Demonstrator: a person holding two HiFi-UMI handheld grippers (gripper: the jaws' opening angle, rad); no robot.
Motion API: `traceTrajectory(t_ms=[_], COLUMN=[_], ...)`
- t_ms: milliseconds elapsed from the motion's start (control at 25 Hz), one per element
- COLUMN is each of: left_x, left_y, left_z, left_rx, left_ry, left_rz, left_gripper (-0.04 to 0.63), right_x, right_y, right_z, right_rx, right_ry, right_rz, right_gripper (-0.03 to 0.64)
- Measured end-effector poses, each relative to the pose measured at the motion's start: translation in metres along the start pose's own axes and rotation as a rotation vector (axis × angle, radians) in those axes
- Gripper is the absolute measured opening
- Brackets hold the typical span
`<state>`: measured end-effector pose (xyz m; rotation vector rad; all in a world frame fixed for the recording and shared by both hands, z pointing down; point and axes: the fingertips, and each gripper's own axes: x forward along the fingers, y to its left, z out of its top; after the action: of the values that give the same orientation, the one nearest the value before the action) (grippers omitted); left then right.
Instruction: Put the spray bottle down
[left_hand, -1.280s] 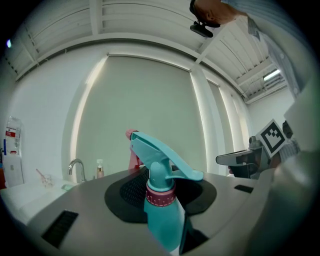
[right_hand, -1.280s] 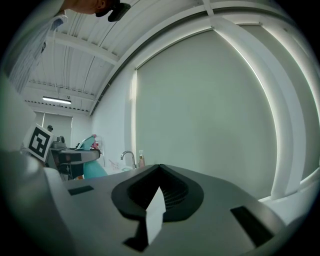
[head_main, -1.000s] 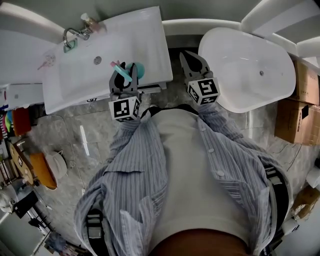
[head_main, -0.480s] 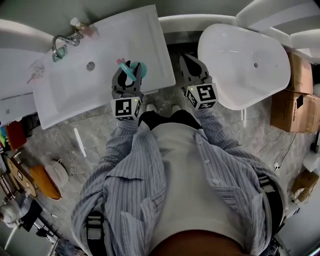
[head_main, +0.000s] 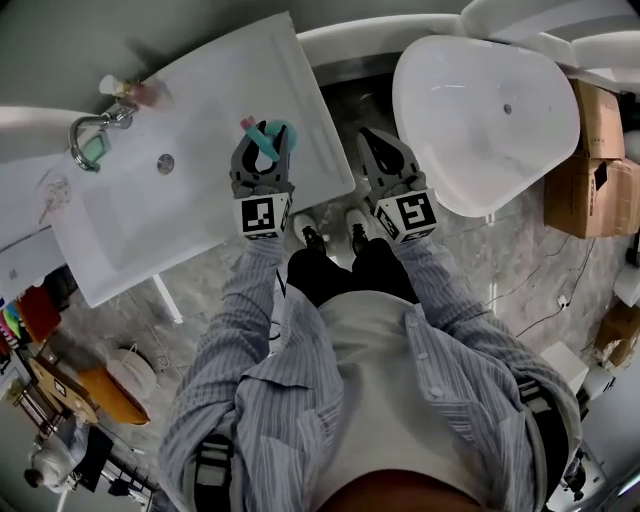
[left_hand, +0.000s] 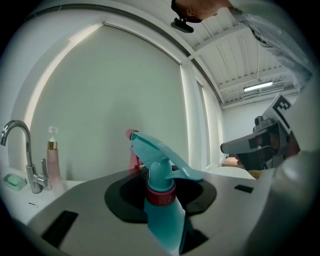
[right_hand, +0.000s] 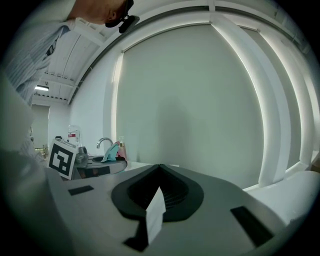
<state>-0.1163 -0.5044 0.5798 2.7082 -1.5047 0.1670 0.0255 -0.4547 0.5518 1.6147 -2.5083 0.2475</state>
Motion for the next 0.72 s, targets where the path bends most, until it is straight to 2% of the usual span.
traceTrajectory(t_ms=[320,600,720], left_x=[0.03,0.047,0.047], left_y=[0.0,-0.004,-0.007], left_z=[-0.032,-0.05,-0.052], left_rx=[-0.008,-0.025,-0.005], left_ry=[0.006,0.02,0.012], left_rz=[-0.014,-0.022,-0.035], left_gripper=[0.132,0.133,0.133], right_x=[0.005,-0.007,-0.015], right_y=[-0.031,-0.037,-0.034], right_z=[-0.03,-0.035,-0.037], right_rx=[0.032,0.026,0.02], right_ry=[0.017,0.04,0.054], right_rz=[-0.094,-0.108,-0.106], right_gripper=[0.015,0.015,0.015])
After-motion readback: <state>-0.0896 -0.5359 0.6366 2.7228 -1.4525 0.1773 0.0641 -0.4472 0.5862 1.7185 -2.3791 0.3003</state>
